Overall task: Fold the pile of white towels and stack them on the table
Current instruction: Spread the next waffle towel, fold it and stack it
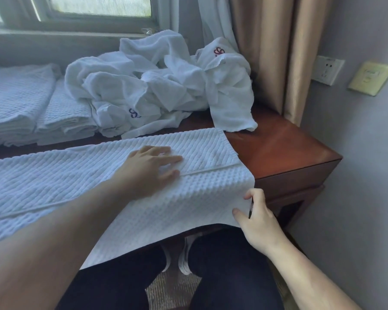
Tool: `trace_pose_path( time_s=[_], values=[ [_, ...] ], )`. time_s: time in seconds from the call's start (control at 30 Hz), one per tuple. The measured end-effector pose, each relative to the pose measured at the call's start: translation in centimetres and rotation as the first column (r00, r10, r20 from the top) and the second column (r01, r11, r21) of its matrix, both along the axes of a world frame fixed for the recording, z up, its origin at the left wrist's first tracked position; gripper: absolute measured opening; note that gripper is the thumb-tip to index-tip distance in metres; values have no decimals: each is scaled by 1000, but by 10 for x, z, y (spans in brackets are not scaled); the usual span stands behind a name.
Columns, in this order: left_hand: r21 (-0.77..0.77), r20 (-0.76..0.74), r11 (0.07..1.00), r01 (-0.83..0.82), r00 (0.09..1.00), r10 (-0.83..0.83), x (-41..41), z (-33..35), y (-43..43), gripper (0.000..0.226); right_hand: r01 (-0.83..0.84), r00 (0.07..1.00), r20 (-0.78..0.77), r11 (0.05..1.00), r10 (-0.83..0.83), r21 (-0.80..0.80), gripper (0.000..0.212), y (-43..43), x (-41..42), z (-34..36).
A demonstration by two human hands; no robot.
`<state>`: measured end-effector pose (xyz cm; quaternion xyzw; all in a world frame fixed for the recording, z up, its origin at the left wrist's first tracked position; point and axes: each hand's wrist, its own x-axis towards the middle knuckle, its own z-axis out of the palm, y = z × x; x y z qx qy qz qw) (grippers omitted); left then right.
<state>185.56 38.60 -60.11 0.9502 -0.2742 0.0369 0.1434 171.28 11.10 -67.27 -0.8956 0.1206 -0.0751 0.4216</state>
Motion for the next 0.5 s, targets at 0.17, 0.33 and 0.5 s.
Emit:
trace_pose_path(
  time_s=[0.17,0.33,0.5],
  values=[
    [-49,-8,998,24,1000,-24,-2,3,0,41,-132,963,253,983,97,126,25,6,4,19],
    [-265,-63,962,62,995,-81,-10,20,6,24,-228,956,286,787,69,573,32,12,28,69],
    [-353,-344,935,22,926,-152,-31,52,8,56,-233,967,242,665,80,710,27,19,69,110]
  ],
)
